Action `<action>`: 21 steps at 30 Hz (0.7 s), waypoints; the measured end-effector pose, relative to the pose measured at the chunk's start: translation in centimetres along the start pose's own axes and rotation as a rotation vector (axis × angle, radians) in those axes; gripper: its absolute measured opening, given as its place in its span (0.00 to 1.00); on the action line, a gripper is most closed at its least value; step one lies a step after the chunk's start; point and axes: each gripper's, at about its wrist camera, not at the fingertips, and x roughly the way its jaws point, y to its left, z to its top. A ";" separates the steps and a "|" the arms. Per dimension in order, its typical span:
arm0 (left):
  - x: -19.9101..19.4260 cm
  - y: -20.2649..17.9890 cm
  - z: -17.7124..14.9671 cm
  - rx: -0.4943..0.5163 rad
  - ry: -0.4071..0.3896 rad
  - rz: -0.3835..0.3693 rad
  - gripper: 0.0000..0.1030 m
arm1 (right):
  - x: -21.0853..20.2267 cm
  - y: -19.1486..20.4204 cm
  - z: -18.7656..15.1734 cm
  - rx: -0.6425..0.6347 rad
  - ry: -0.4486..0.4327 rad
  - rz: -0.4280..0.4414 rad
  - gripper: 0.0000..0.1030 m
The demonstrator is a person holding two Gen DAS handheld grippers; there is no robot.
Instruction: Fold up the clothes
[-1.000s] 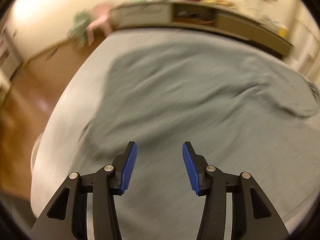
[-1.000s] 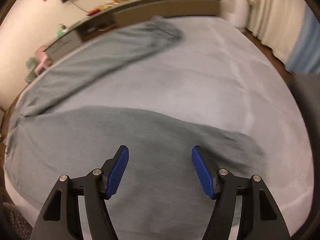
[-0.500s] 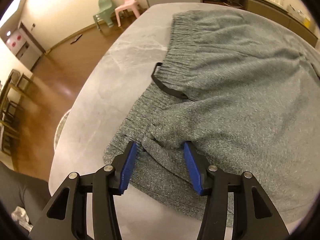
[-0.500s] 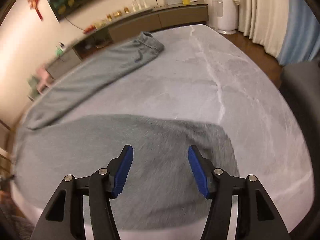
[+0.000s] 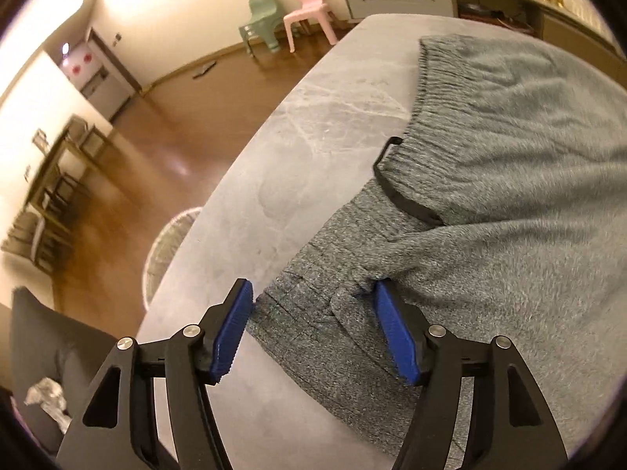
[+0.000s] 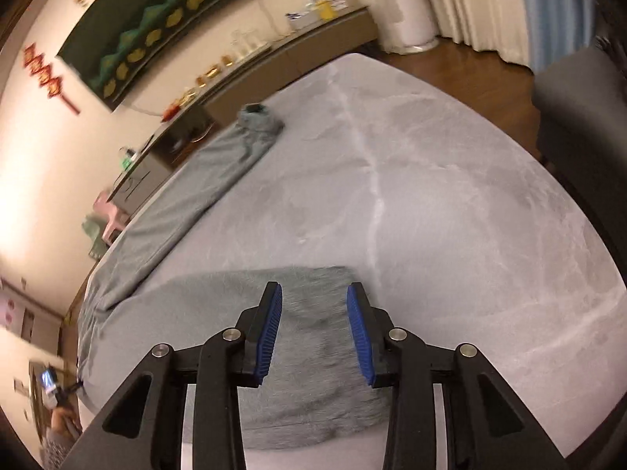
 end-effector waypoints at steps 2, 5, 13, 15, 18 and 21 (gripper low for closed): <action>0.9 0.7 0.9 -0.025 0.013 -0.004 0.66 | 0.7 -0.2 -0.3 -0.006 0.039 -0.021 0.54; 1.2 0.6 1.3 -0.039 0.021 0.019 0.66 | 3.7 1.0 -0.9 -0.079 0.125 -0.023 0.55; 1.0 1.0 1.6 -0.030 0.039 0.028 0.63 | 6.5 2.4 0.0 -0.019 0.186 0.099 0.27; -1.8 1.7 1.4 -0.092 -0.005 0.032 0.57 | 6.1 2.5 0.0 -0.014 0.171 0.106 0.18; -9.1 1.6 0.1 -0.160 -0.175 0.001 0.53 | 4.9 3.1 -0.4 -0.026 0.155 0.137 0.18; -17.2 -5.3 -3.9 -0.029 -0.313 -0.279 0.53 | 4.2 3.5 -1.0 -0.033 0.173 0.185 0.24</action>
